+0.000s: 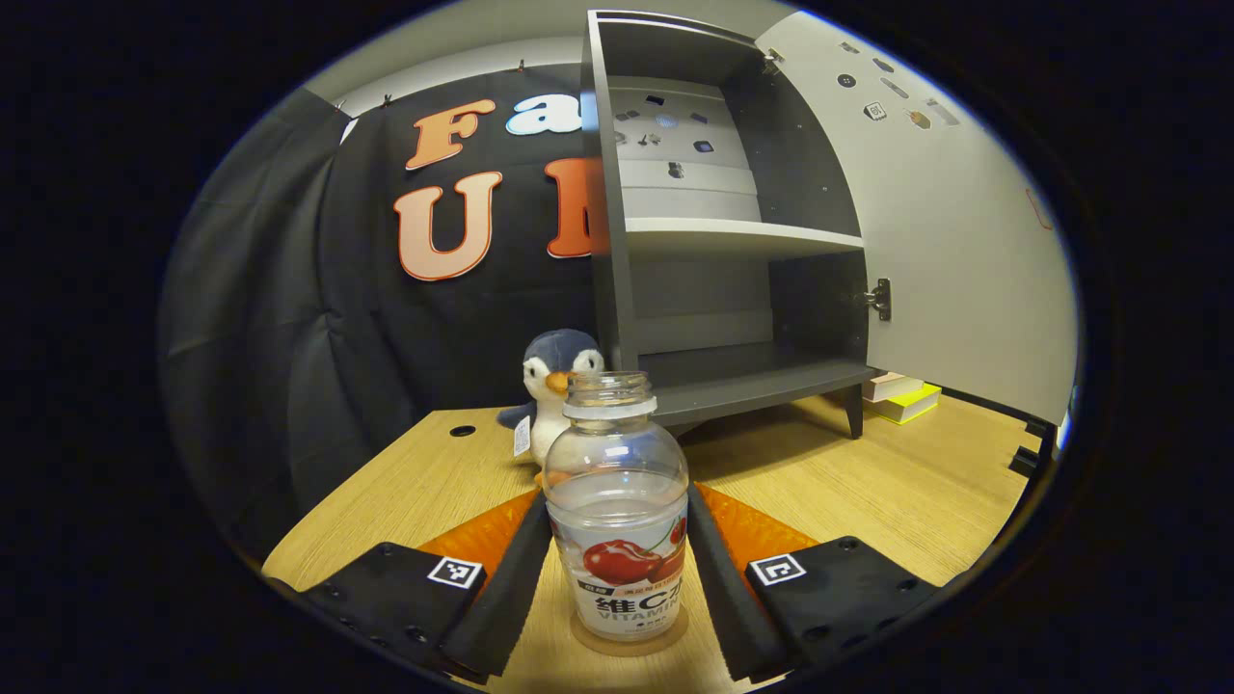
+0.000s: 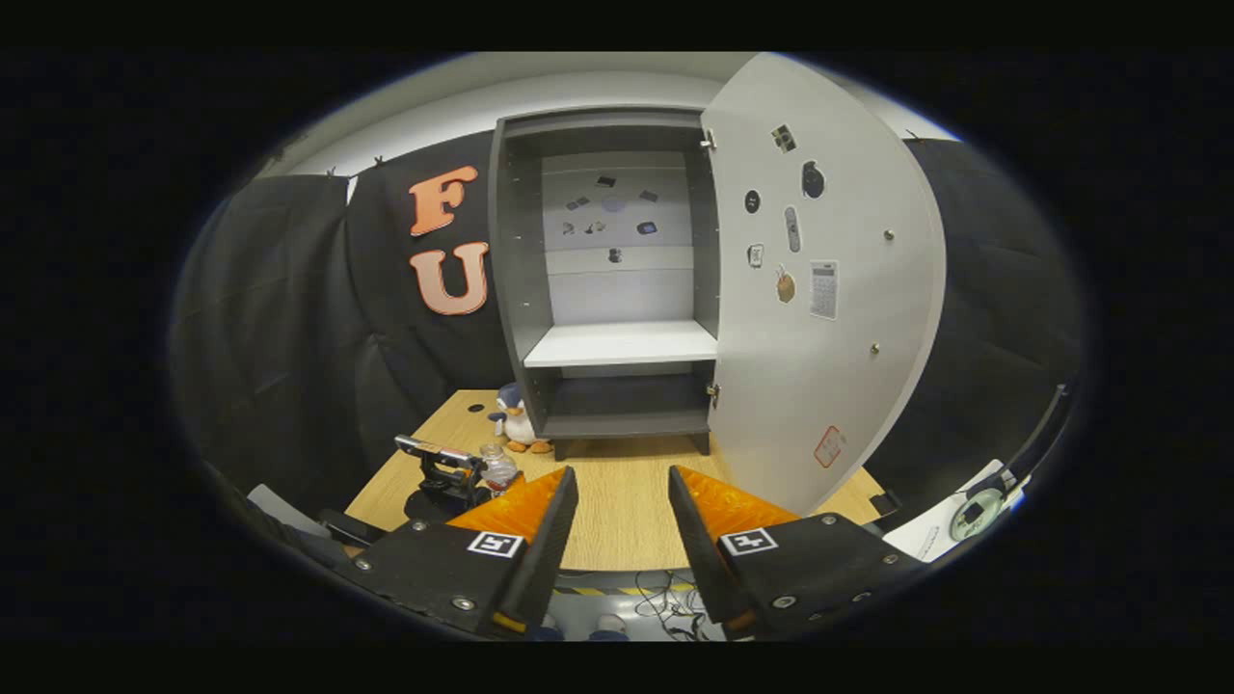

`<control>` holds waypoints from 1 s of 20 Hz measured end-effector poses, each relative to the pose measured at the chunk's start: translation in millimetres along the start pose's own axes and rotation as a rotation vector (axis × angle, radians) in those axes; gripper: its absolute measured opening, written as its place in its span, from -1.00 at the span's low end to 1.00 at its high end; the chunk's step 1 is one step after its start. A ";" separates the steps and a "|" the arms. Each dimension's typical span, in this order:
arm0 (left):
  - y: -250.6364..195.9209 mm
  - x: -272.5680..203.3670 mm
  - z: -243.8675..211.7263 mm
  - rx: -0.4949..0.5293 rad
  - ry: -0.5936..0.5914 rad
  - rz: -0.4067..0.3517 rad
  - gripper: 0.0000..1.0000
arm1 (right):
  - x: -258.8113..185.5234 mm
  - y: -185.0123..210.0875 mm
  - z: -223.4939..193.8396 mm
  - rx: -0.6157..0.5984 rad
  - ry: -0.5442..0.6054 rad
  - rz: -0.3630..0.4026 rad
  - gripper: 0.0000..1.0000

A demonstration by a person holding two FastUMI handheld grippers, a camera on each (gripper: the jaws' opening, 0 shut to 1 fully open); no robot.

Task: Open the cabinet door with the right hand, grasp the bottle in the cabinet with the left hand and place it on the coaster, then close the cabinet door with the right hand.

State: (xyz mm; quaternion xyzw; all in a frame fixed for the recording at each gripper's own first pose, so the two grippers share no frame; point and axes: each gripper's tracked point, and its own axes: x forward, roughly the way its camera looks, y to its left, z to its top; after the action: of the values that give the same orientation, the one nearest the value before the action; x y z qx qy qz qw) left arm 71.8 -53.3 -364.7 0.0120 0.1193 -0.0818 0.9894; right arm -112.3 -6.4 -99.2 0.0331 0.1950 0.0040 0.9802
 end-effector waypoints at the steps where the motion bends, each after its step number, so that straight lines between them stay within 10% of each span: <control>1: -0.1 -0.5 -3.9 0.003 0.005 -0.001 0.71 | 2.0 -0.6 0.7 0.002 0.001 -0.002 0.19; 20: 0.4 -9.5 4.4 0.074 -0.012 0.037 0.94 | 9.7 -3.3 -1.6 0.008 0.020 0.008 0.20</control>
State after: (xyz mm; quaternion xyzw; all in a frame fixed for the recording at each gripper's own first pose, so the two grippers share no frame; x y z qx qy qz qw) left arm 63.8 -51.6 -358.2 0.0503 0.1099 -0.0681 0.9903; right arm -104.0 -9.4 -104.5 0.0375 0.2045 0.0073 0.9781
